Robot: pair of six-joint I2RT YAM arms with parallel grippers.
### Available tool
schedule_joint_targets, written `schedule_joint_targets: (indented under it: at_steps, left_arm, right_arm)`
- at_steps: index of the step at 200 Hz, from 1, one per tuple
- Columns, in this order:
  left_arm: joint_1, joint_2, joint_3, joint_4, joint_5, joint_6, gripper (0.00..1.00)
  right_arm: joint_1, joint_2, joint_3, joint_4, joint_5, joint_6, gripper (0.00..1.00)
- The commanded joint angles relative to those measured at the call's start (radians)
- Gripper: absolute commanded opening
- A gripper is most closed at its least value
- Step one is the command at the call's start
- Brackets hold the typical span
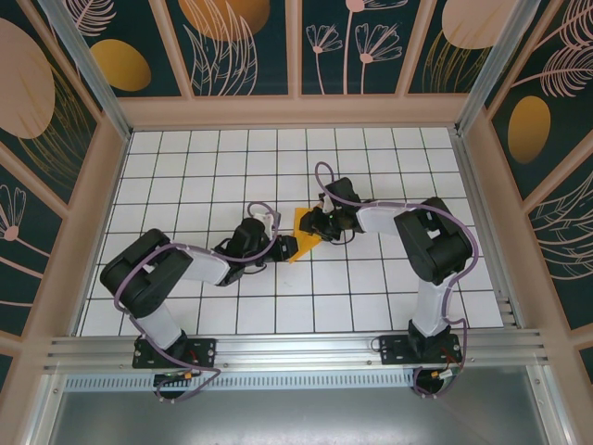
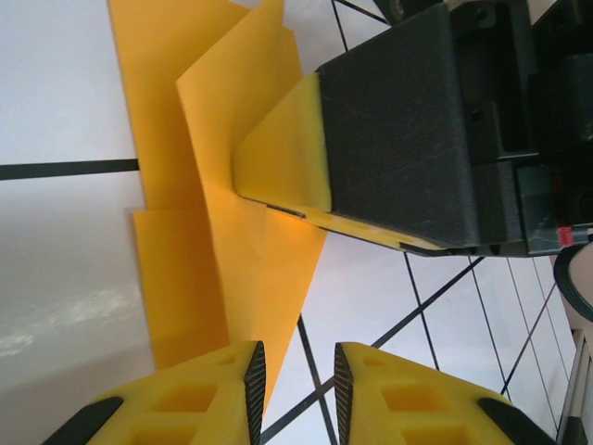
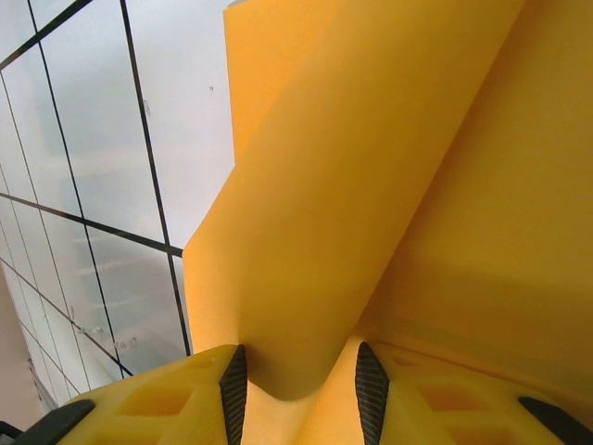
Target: Fold a paper plane with a square sheet of paper (pick it up from the middle)
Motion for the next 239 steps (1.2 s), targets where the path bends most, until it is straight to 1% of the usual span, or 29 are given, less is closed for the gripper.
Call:
schedule_joint_targets:
  at_steps: [1, 42, 100, 143, 179, 201, 239]
  left_arm:
    - [0.002, 0.038, 0.037, 0.052, 0.035, -0.005, 0.29]
    - [0.001, 0.087, 0.073, 0.022, 0.039, 0.000, 0.27]
    - [0.001, 0.094, 0.084, -0.057, -0.028, 0.014, 0.22]
    - [0.001, 0.095, 0.090, -0.101, -0.063, 0.024, 0.20]
    - [0.001, 0.098, 0.092, -0.108, -0.071, 0.025, 0.19]
    - [0.001, 0.098, 0.091, -0.108, -0.069, 0.022, 0.18]
    - [0.001, 0.096, 0.092, -0.111, -0.071, 0.024, 0.18]
  right_arm:
    - [-0.006, 0.092, -0.024, -0.082, 0.134, -0.006, 0.41]
    - [-0.006, 0.098, -0.020, -0.088, 0.131, -0.005, 0.42]
    - [-0.006, 0.095, -0.018, -0.088, 0.118, -0.008, 0.42]
    - [-0.008, 0.084, -0.025, -0.069, 0.099, -0.015, 0.43]
    - [-0.008, 0.075, -0.029, -0.063, 0.097, -0.021, 0.44]
    - [-0.008, 0.077, -0.030, -0.074, 0.114, -0.020, 0.44]
    - [-0.008, 0.096, -0.018, -0.108, 0.148, -0.018, 0.40]
